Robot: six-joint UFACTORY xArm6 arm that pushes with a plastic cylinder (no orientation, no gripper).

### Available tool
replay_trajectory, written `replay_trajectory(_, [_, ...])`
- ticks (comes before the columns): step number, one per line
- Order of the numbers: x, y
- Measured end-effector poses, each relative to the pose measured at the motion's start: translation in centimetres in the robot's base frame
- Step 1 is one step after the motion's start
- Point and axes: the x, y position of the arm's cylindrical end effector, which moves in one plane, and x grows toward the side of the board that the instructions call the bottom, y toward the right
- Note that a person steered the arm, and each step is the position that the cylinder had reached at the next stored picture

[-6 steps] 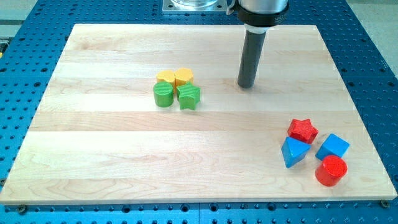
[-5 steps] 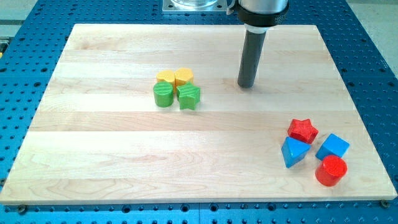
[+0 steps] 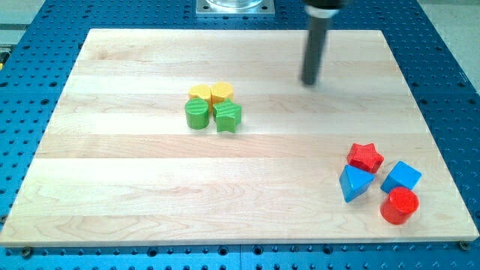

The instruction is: Push the cube into the yellow and green blocks

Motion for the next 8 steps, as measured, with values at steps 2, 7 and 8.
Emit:
replay_trajectory(2, [9.9, 14.1])
replay_trajectory(7, [21.9, -3.1])
replay_trajectory(8, [21.8, 2.4])
